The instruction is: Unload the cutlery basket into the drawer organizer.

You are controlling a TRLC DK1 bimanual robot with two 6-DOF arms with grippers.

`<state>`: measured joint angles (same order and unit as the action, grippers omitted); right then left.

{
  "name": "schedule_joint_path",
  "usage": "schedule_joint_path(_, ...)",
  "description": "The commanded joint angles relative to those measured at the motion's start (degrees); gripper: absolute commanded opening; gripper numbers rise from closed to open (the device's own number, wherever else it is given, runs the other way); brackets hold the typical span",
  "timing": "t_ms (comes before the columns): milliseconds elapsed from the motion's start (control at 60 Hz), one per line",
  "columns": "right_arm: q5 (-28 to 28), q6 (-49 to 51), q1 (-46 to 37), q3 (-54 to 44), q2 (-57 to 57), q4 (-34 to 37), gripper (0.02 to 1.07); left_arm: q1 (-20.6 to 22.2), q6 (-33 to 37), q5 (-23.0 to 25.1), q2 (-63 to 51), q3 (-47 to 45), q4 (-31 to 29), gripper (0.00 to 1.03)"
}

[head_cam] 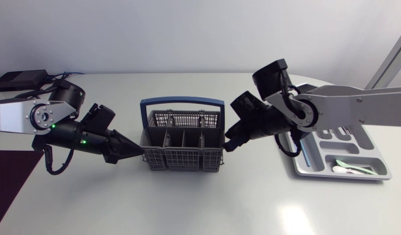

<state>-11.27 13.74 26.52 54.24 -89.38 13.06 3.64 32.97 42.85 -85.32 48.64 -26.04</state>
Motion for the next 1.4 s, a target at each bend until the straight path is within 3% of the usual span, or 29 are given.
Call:
schedule_joint_path(0, 0.11, -1.17, 0.63, 2.10, -1.32, -0.32, 0.15, 0.93, -0.72, 0.57, 0.42, 0.66, 0.03, 0.29)
schedule_joint_path(300, 0.54, -1.08, 0.55, 0.78, -0.44, -0.23, 0.15, 0.23, -0.72, 0.57, 1.30, 0.22, 0.03, 0.29)
schedule_joint_path(567, 4.32, -0.91, -2.35, -3.70, 5.89, 0.39, 0.17, -2.58, -1.15, 0.48, 6.74, -0.92, 0.03, 0.29)
schedule_joint_path(633, 5.03, -0.73, -4.29, -4.93, 8.00, 0.30, 0.19, -3.81, -1.68, -0.75, 9.21, -1.45, 0.03, 0.36)
schedule_joint_path(783, 6.17, -0.11, -7.63, -6.95, 12.22, 0.21, 0.43, -5.75, -2.91, -2.33, 12.81, -1.97, 0.29, 0.58)
schedule_joint_path(850, 7.22, 0.15, -8.51, -8.10, 14.41, 0.12, 0.63, -6.98, -3.88, -3.48, 15.27, -2.50, 0.91, 0.75)
schedule_joint_path(883, 8.10, 0.33, -8.95, -9.15, 16.00, -0.23, 0.77, -7.15, -4.32, -3.92, 16.76, -3.03, 1.17, 0.93)
schedule_joint_path(950, 9.60, 0.50, -9.21, -10.29, 17.75, -0.84, 0.90, -7.51, -5.29, -5.32, 19.05, -3.99, 2.49, 0.99)
schedule_joint_path(983, 9.69, 0.59, -9.47, -10.82, 18.72, -1.11, 1.04, -7.68, -6.08, -5.85, 20.54, -4.79, 3.54, 0.99)
schedule_joint_path(1133, 11.36, 2.08, -11.05, -12.40, 22.85, -1.72, 1.03, -7.68, -10.47, -11.21, 27.40, -8.83, 9.08, 0.99)
schedule_joint_path(1383, 15.05, 1.82, -14.04, -14.86, 31.02, -1.37, 1.03, -9.26, -10.91, -13.41, 32.32, -11.20, 8.82, 0.99)
